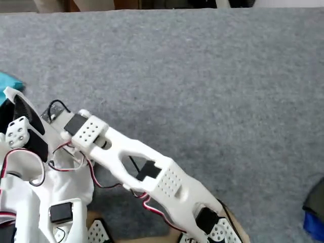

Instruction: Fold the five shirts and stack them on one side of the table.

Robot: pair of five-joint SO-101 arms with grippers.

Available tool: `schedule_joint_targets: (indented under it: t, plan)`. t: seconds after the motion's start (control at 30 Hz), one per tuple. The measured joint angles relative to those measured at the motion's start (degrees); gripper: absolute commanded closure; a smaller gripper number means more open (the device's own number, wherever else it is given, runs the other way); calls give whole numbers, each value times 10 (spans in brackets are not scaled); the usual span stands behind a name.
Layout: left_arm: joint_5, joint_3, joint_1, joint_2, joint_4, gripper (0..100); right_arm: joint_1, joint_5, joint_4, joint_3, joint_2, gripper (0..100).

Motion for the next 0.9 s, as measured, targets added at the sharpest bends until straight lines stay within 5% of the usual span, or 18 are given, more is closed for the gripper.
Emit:
schedule_joint_targets:
  t: [0.57,0.9]
  plan:
    - [0,43,0,0,-47,980,162,33,179,-181,22,994]
    - [0,48,0,1,-55,980,24,52,179,-148,23,797]
